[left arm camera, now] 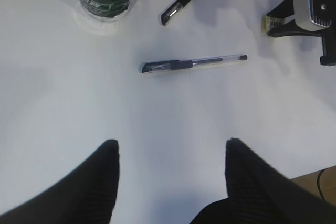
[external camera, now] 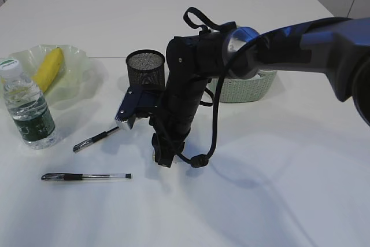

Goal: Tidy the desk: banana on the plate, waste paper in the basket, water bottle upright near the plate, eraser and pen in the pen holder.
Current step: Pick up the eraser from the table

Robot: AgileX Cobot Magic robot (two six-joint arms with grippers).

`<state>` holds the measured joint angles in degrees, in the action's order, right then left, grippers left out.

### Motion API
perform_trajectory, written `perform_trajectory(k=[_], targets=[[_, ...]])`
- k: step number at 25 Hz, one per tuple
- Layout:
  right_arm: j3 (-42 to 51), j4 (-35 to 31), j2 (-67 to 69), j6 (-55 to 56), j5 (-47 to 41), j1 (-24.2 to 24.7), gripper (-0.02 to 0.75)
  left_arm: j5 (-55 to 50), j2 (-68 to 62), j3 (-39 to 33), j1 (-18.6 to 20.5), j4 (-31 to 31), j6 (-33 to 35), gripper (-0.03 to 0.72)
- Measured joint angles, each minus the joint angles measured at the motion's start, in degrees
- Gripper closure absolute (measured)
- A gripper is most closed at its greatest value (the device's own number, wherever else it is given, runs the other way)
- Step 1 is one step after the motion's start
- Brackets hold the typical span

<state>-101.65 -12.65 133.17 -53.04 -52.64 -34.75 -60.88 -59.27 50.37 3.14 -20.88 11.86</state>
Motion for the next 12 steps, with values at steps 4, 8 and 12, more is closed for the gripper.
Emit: perform_trajectory(k=[4, 8, 12], targets=[[-0.1, -0.1, 0.0, -0.04, -0.33, 0.0, 0.563, 0.0, 0.0, 0.0, 0.0, 0.0, 0.0, 0.235], [-0.2, -0.1, -0.33, -0.04, -0.94, 0.0, 0.565, 0.0, 0.0, 0.0, 0.0, 0.0, 0.0, 0.235], [-0.2, -0.87, -2.38, 0.06, -1.18, 0.21, 0.565, 0.0, 0.0, 0.0, 0.0, 0.0, 0.0, 0.235]])
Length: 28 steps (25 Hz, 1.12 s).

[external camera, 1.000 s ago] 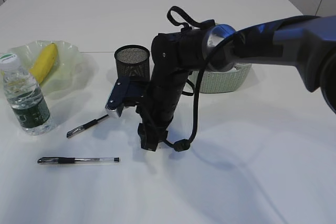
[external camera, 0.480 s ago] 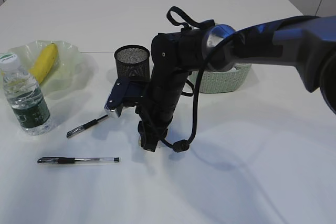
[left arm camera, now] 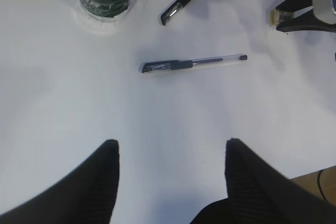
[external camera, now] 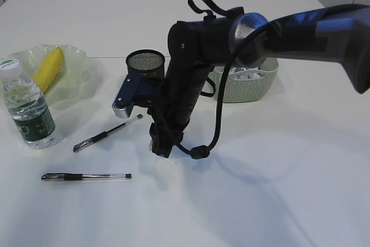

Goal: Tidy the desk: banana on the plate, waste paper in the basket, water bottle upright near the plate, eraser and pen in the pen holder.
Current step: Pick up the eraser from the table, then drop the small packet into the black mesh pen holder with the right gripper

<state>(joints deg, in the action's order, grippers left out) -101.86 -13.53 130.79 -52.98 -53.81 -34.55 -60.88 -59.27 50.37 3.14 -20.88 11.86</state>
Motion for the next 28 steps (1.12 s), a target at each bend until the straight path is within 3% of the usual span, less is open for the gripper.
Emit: perform_trajectory(k=[10, 18, 28], targets=[[0.0, -6.48, -6.08, 0.0, 2.12, 4.66, 0.566, 0.0, 0.0, 0.0, 0.0, 0.0, 0.0, 0.235], [-2.26, -13.58, -7.33, -0.35, 12.15, 8.51, 0.572, 0.11, 0.0, 0.0, 0.0, 0.0, 0.0, 0.235], [-2.26, -15.71, -6.78, -0.57, 27.55, 8.51, 0.575, 1.49, 0.0, 0.0, 0.0, 0.0, 0.0, 0.235]])
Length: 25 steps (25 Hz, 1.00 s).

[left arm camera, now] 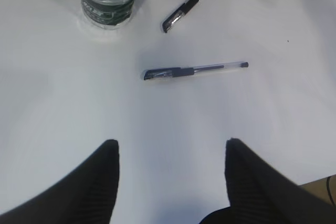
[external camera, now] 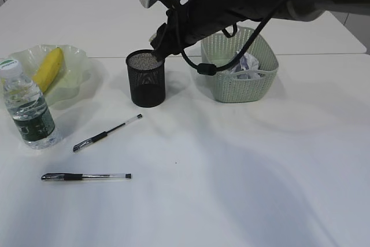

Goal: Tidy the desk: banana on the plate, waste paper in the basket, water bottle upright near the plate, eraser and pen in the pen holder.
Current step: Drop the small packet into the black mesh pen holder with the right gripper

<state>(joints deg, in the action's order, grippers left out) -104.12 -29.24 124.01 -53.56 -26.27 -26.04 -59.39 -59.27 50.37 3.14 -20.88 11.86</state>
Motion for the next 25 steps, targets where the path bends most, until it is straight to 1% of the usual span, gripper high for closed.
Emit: perform_trajectory(k=[5, 11, 18, 21, 25], targets=[[-0.24, -3.89, 2.4, -2.61, 2.58, 0.0, 0.577, 0.66, 0.0, 0.0, 0.0, 0.0, 0.0, 0.235], [-0.58, -12.81, 4.43, -10.9, 5.27, 0.0, 0.577, 0.98, 0.0, 0.0, 0.0, 0.0, 0.0, 0.235], [-2.21, -21.17, 7.3, -16.27, 6.18, 0.18, 0.577, 1.49, 0.0, 0.0, 0.0, 0.0, 0.0, 0.235], [-2.76, -23.59, 8.03, -19.04, 6.18, 0.18, 0.577, 1.57, 0.0, 0.0, 0.0, 0.0, 0.0, 0.235], [-2.87, -24.87, 8.13, -20.47, 6.82, 0.18, 0.577, 1.57, 0.0, 0.0, 0.0, 0.0, 0.0, 0.235]])
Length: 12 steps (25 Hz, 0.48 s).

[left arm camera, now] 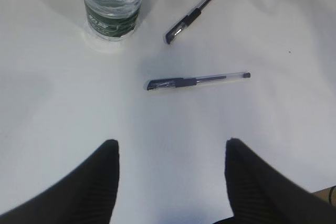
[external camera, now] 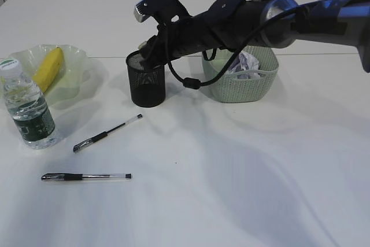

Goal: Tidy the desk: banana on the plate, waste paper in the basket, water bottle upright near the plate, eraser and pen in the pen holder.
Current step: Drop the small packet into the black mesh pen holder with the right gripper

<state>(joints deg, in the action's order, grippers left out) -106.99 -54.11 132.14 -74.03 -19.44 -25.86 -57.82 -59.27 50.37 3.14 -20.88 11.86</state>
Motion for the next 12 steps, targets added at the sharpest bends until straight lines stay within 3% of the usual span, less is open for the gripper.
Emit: perform_trajectory(k=[5, 12], targets=[[0.0, -1.22, -0.03, -0.34, 3.23, 0.0, 0.549, 0.0, 0.0, 0.0, 0.0, 0.0, 0.0, 0.235], [0.0, -2.8, -0.03, -0.41, 4.05, 0.0, 0.379, 0.05, 0.0, 0.0, 0.0, 0.0, 0.0, 0.235]])
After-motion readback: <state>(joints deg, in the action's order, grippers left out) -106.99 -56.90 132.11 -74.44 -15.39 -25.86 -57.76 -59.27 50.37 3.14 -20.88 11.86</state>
